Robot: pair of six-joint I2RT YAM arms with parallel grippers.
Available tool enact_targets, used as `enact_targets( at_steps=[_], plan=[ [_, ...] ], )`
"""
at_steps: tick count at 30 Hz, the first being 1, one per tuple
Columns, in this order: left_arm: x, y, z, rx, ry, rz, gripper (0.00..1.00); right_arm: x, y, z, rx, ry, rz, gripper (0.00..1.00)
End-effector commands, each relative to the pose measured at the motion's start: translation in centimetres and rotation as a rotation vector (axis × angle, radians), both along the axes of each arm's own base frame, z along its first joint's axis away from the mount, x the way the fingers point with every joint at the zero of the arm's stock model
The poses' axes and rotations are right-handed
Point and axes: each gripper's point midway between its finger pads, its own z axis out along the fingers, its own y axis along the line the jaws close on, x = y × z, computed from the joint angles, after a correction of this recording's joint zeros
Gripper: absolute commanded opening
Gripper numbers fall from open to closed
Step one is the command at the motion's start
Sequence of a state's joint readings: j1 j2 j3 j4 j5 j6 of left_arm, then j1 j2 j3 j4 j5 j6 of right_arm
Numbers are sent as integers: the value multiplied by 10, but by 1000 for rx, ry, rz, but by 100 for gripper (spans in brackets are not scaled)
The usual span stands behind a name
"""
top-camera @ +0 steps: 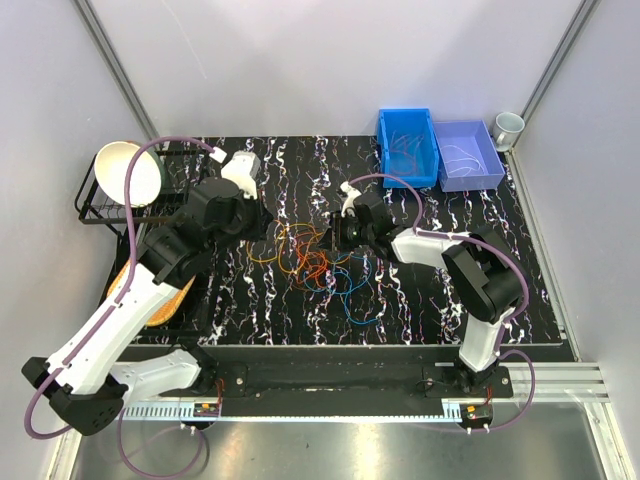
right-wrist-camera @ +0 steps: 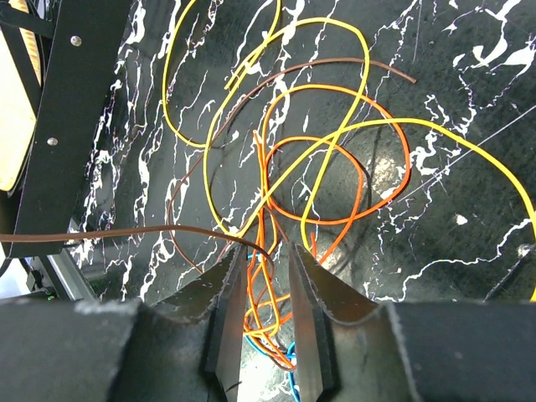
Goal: Untangle the cables
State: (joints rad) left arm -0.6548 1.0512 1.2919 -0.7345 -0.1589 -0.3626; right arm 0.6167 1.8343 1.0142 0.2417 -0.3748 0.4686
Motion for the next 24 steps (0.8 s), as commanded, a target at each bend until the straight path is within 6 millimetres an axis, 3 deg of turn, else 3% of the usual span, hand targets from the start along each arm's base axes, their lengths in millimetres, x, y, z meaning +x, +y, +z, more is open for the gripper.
enact_targets(
  at_steps=[1,8,10,12,17,20,24],
  plan=[
    [2,6,25,-24,-71,22,0,4,6,2,4,-31,-10,31],
    [1,8,20,-19,-62,30,0,5,9,7,14,-39,-3,14],
    [1,9,19,-20,-61,34,0,5,10,18,26,-52,2,2],
    [0,10,17,-19,-60,38,0,6,9,30,27,-69,5,0],
    [-3,9,13,-32,-47,31,0,9,6,117,63,-211,8,0],
    [-5,7,9,-43,-41,20,1,6,-2,191,108,-334,-1,0],
    [-7,1,5,-63,-30,-4,2,-17,-18,294,204,-480,-1,0]
  ],
)
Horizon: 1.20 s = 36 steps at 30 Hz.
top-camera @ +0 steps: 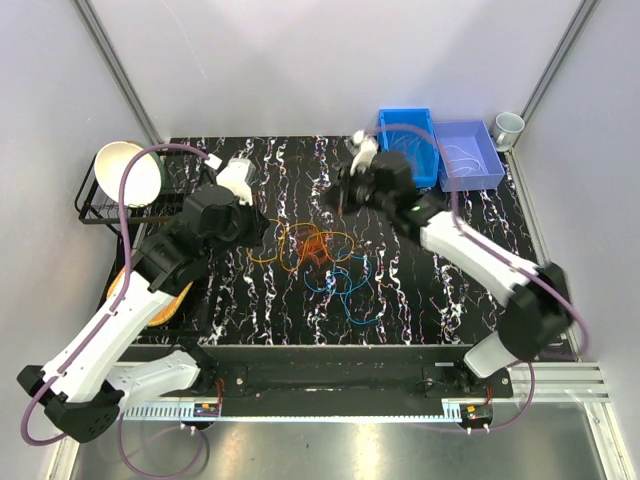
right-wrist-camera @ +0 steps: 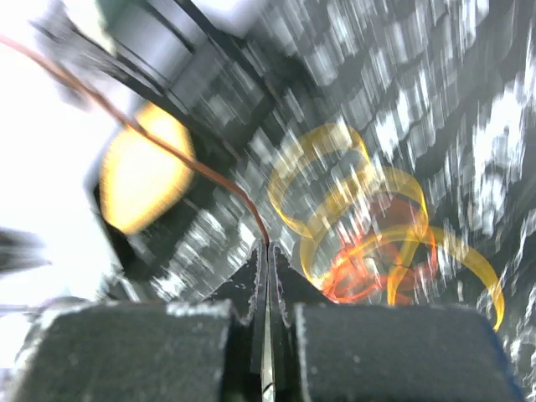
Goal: Untangle the cables
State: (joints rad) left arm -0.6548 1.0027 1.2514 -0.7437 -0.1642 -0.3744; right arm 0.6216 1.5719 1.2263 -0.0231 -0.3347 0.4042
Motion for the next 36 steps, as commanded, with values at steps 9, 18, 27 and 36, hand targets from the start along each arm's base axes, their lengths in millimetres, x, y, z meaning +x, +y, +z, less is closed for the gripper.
enact_targets(
  at_steps=[9,18,27,36],
  plan=[
    [0,-25,-10,-92,21,-72,21,-76,-50,275,311,-496,21,0],
    [-1,-37,-35,-112,86,-102,60,-69,-47,236,274,-407,2,0],
    [-16,-69,-65,-181,141,-186,75,-66,-50,242,268,-426,-20,0],
    [-15,-79,-114,-99,167,-129,76,-69,-60,250,259,-444,-58,0]
  ],
)
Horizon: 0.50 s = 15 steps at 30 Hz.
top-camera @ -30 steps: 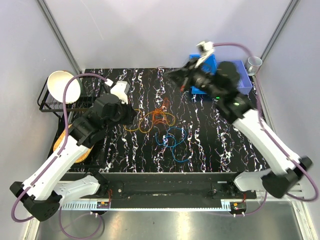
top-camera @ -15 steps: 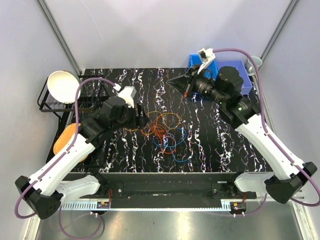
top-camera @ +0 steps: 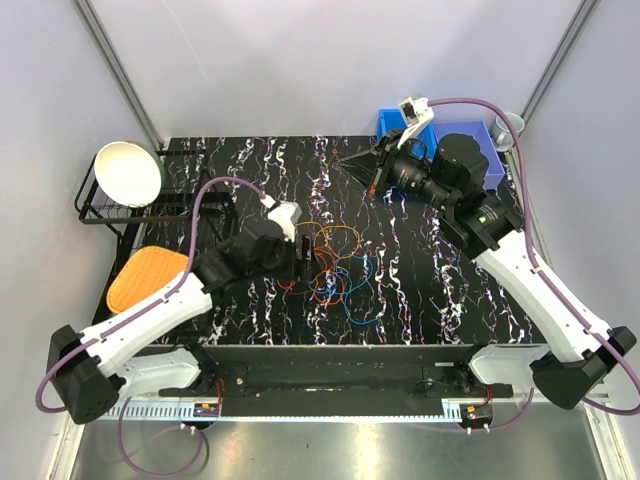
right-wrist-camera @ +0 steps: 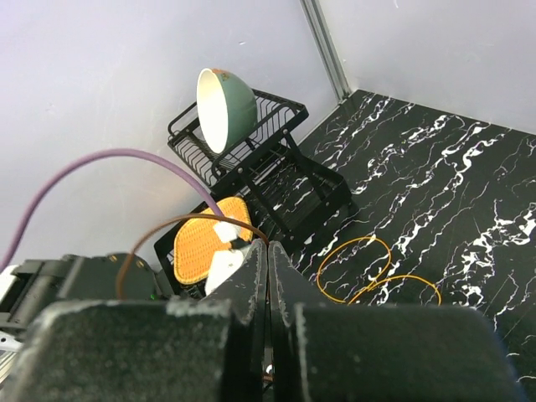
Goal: Untangle the cables
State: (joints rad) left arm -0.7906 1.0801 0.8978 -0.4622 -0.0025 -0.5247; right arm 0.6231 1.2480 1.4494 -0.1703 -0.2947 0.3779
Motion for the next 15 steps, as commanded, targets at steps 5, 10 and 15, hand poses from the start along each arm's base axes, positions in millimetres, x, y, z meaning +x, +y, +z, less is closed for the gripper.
enact_targets(
  at_steps=[5,10,15],
  plan=[
    [27,-12,-9,-28,-79,83,78,-17,-17,44,47,-101,-33,0],
    [36,-17,-24,4,-84,103,77,-20,-21,42,40,-100,-40,0],
    [46,-20,-31,35,-96,132,76,-26,-23,44,40,-103,-32,0]
  ],
)
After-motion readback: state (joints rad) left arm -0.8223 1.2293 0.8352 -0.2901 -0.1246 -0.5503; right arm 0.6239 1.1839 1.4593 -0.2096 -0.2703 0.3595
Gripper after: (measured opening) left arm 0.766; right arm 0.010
